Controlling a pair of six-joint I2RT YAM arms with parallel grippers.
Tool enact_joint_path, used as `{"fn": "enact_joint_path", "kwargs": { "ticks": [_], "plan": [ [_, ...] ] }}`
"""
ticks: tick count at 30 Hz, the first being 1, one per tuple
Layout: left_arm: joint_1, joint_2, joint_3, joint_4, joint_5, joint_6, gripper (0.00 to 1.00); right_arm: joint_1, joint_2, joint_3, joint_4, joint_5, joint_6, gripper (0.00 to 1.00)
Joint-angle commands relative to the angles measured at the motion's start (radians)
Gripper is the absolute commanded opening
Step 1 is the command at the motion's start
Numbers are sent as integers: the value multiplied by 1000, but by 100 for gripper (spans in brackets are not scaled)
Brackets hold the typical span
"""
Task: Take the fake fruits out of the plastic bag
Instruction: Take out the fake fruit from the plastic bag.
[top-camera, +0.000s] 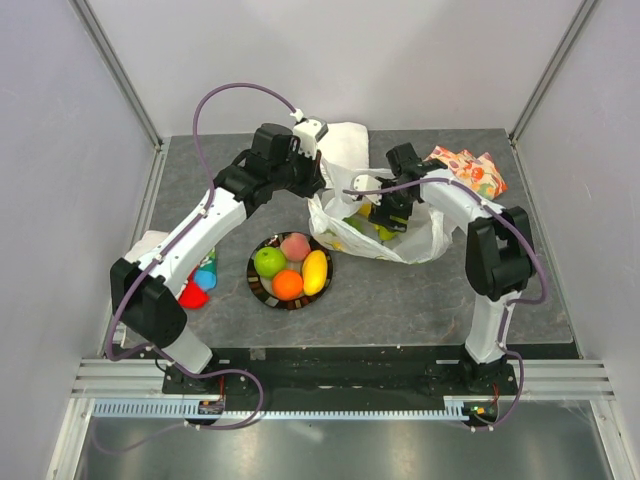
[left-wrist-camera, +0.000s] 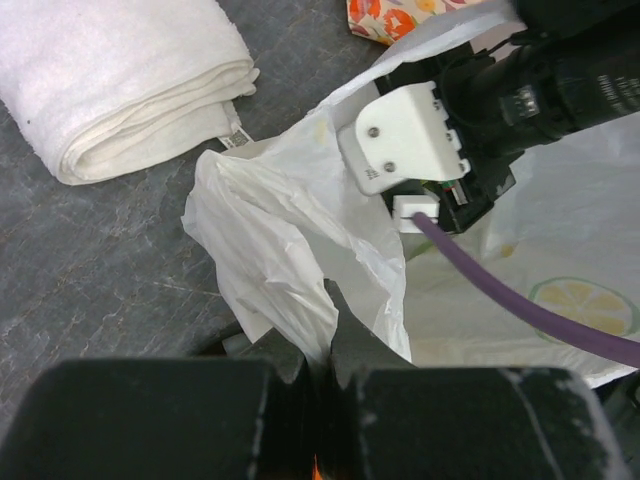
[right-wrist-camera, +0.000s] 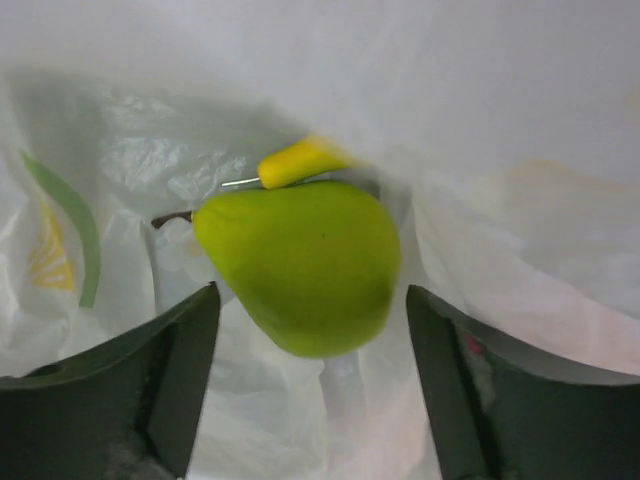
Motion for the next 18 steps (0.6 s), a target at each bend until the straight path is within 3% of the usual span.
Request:
{"fn": "enact_joint_path", "kwargs": {
  "ticks": [1,7,14,18],
  "plan": [
    [-3,-9,16,22,34,31,2,-2,51,25,42,71,50,85],
    [-5,-12,5,23,47,24,2,-2,55,24,35,94,35,83],
    [-3,-12,13,30,47,27,2,2,-12,28,38,63,42,49],
    [-5,-7,19,34,42,27,2,7,-86,60,26,54,74,45]
  ]
}}
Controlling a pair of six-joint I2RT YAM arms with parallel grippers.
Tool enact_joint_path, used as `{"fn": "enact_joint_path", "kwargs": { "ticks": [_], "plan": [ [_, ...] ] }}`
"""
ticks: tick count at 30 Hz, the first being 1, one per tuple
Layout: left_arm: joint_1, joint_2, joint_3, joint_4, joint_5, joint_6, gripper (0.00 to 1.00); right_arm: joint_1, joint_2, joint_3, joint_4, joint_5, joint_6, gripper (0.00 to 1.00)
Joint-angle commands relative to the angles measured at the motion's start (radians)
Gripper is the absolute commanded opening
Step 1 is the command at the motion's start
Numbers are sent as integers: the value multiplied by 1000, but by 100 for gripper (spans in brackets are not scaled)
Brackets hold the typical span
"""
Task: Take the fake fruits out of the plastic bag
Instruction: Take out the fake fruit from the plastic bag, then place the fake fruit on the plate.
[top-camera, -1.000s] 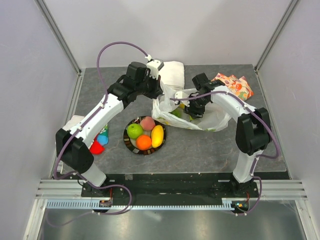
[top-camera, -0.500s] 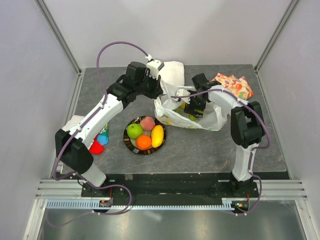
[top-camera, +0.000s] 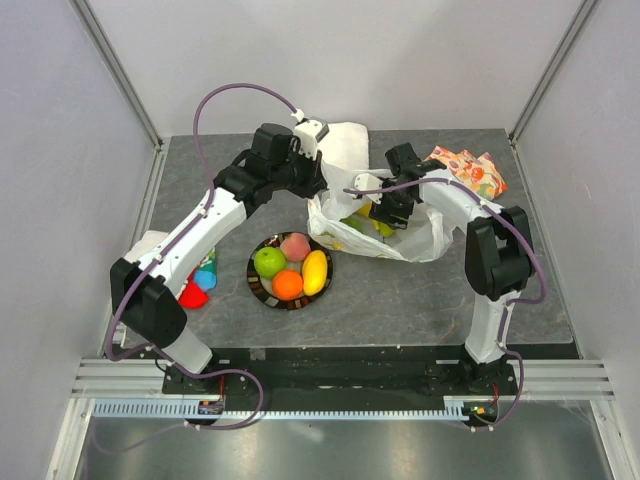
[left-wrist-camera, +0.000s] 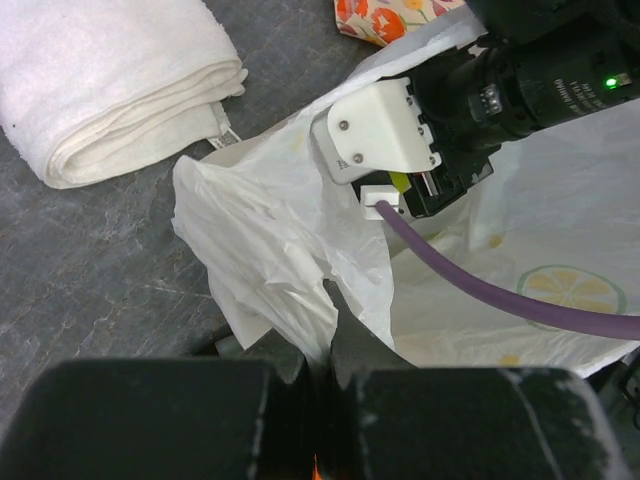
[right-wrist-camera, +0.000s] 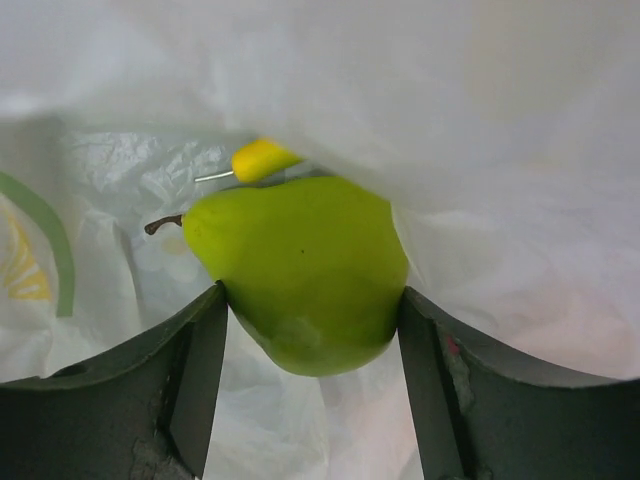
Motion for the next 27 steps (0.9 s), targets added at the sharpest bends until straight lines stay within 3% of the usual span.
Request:
{"fn": "enact_joint_path", "kwargs": {
  "ticks": [1,5,11,21,27],
  "plan": [
    [-3,-6,21,32,16,26,2,8,-162,70,-7,-25,44,45],
    [-2,1,24,38,9,15,2,8,-262,150,-93,-113,75,45],
    [0,14,66,49,3,-5,2,35,-439,144,-147,-288,175,46],
    [26,34,152,49,-31,48,2,237,-571,207,-87,-351,377,45],
    [63,68,235,51,1,42,2,390,-580,91,27,-390,391,45]
  ]
}}
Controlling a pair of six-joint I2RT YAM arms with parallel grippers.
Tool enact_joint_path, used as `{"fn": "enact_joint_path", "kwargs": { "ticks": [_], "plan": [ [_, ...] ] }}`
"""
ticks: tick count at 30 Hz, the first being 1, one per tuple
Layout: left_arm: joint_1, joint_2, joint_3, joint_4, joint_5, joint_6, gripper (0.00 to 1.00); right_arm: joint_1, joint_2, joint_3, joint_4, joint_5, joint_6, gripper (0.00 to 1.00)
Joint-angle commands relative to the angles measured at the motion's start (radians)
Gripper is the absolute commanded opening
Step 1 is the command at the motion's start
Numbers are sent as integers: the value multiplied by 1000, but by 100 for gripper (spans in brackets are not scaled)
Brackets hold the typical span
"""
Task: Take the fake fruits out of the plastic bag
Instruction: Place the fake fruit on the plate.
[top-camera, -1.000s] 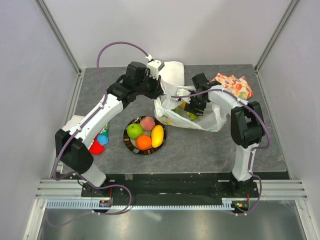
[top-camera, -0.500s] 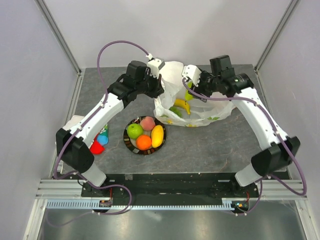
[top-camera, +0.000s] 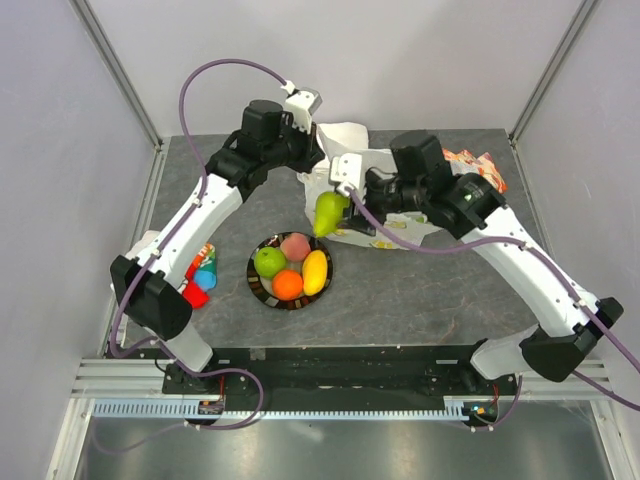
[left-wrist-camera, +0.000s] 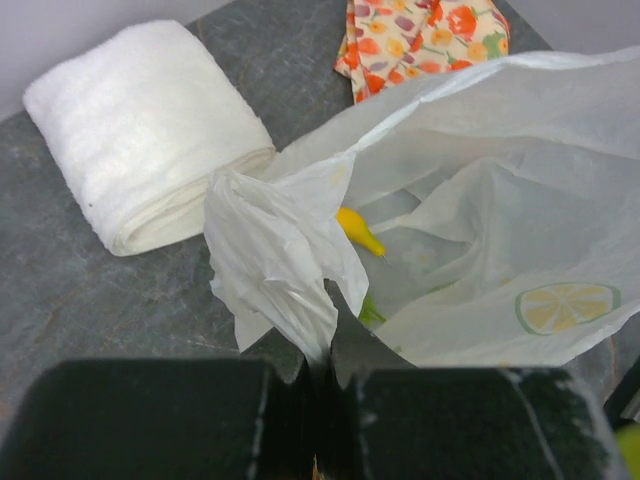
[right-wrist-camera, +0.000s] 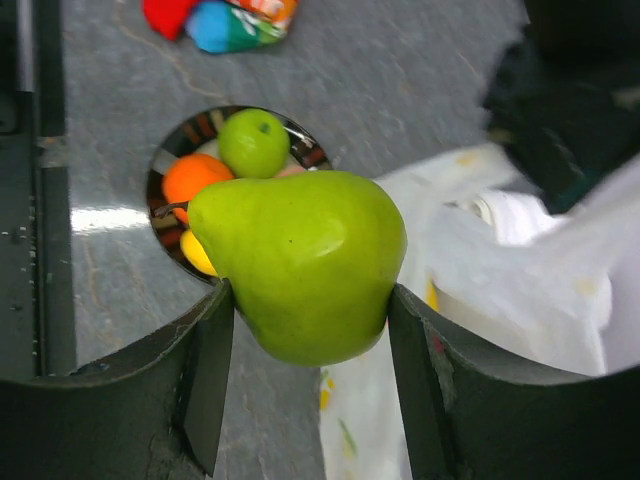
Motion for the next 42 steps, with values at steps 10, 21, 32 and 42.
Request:
{"fn": "enact_joint_path", "kwargs": {
  "ticks": [10,21,32,42],
  "plan": [
    [55,31,122,40,82,-5,2,183,146,-204,319,-33,32,44],
    [55,3,102,41,105,-10,2,185,371,-161,436,105,203,45],
    [55,9,102,43,131,-18,2,183,473,-119,406,145,335,47],
    [55,17,96,46,143,-18,2,166,438,-185,387,165,379,54]
  ]
}}
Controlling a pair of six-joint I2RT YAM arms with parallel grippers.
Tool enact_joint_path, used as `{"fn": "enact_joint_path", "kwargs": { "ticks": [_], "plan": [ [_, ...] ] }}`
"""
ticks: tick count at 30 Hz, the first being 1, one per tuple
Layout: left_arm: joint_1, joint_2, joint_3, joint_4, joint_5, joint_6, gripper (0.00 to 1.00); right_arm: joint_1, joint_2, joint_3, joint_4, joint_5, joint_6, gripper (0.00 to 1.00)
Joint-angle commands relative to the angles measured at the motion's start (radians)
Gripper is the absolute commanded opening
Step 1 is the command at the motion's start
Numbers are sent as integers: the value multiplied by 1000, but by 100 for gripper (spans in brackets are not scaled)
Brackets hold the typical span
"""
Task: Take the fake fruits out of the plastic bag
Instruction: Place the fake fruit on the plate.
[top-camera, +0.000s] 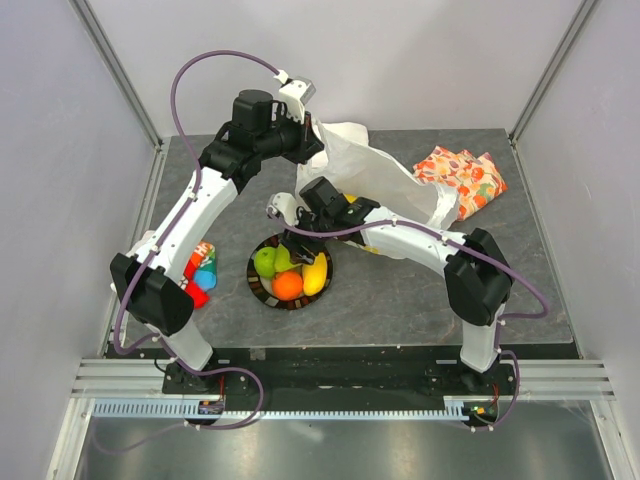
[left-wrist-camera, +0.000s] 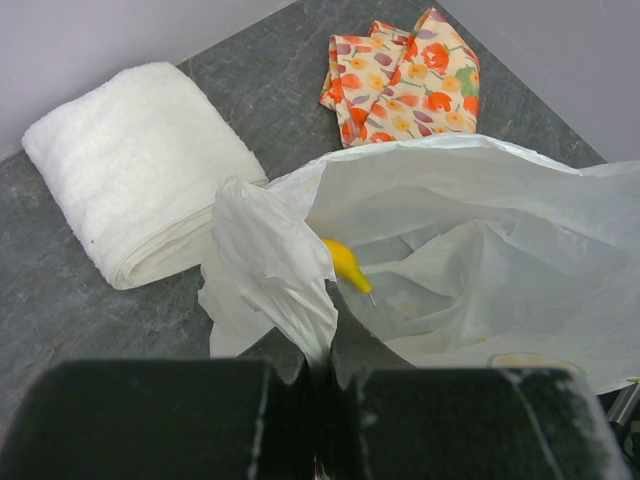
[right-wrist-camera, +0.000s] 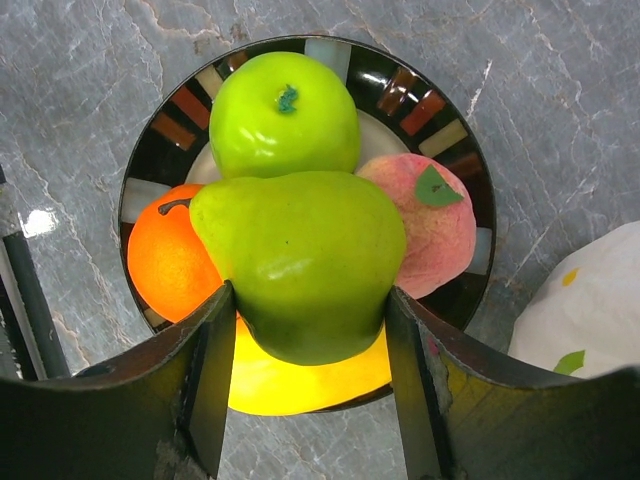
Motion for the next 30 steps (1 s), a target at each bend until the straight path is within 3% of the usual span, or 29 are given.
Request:
{"fn": "enact_joint_path", "kwargs": {
  "ticks": [1,19,24,25,30],
  "plan": [
    [2,-17,21,40,32,-17,2,-18,-44,-14,-8,24,57,54],
    [0,-8,28,46,42,-15,2,-62,-47,-28,-62,-108,137,59],
    [0,-5,25,46,47,-17,2,-62,-47,-22,-68,-114,138,73],
    [-1,-5,27,48,47,-18,2,-61,-52,-19,-70,-110,137,98],
    [-1,9,42,49,52,-18,2,-61,-86,6,-109,-91,106,98]
  ]
}}
